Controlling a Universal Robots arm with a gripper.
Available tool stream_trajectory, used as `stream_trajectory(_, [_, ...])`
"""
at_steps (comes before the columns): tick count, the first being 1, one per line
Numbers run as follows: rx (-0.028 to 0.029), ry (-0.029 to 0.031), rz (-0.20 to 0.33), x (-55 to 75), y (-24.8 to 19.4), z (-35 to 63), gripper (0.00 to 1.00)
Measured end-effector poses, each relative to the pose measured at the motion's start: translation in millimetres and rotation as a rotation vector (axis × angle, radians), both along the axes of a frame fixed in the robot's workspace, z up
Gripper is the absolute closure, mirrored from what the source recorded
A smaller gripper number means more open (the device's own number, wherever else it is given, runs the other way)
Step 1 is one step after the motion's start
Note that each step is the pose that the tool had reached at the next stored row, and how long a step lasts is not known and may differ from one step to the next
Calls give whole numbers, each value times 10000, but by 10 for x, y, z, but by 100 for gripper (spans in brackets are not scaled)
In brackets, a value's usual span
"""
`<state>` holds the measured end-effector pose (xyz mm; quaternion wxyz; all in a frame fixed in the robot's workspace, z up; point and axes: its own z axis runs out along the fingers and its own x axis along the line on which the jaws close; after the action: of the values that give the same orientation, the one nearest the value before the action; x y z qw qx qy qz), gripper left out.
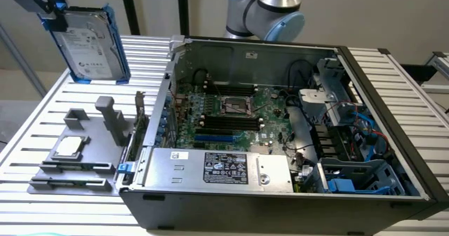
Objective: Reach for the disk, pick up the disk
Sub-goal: 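Pick up the disk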
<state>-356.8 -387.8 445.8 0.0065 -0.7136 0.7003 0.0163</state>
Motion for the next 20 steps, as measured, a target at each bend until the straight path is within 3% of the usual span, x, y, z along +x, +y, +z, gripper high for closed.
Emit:
stream_trajectory(12, [188, 1, -1, 547, -81, 457, 67])
stream_trajectory(14, [224, 2, 1, 637, -93, 483, 67])
stream_trajectory(20, [415, 2, 0, 911, -124, 484, 67])
